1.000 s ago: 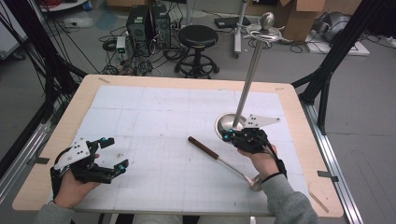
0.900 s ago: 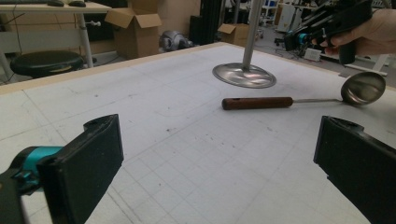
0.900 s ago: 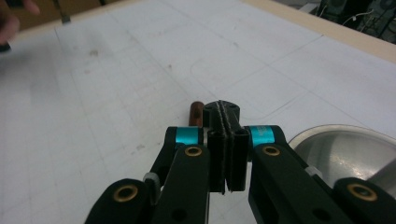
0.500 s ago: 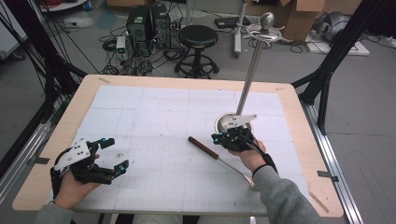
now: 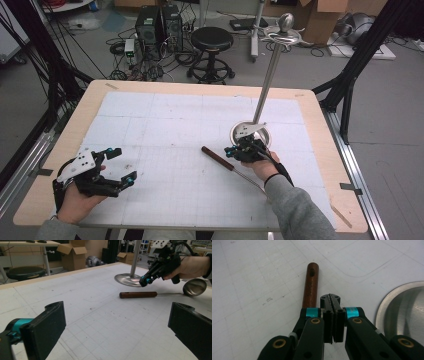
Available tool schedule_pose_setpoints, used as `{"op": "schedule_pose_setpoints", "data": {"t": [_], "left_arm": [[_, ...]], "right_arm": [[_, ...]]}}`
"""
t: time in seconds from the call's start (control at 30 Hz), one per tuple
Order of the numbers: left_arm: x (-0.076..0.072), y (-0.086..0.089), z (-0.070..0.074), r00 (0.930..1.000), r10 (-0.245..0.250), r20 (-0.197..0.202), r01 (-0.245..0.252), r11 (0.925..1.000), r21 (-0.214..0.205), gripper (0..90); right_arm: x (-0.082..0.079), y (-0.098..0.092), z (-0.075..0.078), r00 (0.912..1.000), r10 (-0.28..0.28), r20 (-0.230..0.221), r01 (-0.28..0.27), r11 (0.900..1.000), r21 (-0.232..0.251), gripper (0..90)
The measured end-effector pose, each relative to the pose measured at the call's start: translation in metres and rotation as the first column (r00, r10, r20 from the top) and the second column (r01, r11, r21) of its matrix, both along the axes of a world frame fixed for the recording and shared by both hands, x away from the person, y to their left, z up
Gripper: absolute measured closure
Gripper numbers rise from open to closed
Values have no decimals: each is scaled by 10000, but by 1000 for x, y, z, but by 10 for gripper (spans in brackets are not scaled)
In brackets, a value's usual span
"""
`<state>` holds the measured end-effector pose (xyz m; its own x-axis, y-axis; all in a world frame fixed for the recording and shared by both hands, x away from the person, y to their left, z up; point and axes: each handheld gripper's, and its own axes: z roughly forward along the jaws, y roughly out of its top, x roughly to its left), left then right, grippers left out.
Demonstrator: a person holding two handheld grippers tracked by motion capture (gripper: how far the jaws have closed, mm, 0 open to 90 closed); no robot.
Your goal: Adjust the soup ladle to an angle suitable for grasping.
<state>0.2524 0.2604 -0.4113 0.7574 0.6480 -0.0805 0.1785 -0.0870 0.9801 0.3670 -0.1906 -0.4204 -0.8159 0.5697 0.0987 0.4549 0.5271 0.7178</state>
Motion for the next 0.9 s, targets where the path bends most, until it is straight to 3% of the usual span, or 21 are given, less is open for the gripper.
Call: {"op": "schedule_pose_setpoints", "data": {"t": [0.53, 0.9], "left_arm": [[0, -1, -1, 9999, -63, -147, 63, 10000, 13, 20], [1, -1, -2, 9995, -91, -289, 93, 9999, 68, 19]], "right_arm": [[4, 7, -16, 9983, 45, -588, -81, 9981, -612, 900], [4, 8, -16, 9966, 299, -763, -336, 9983, -486, 900]]}}
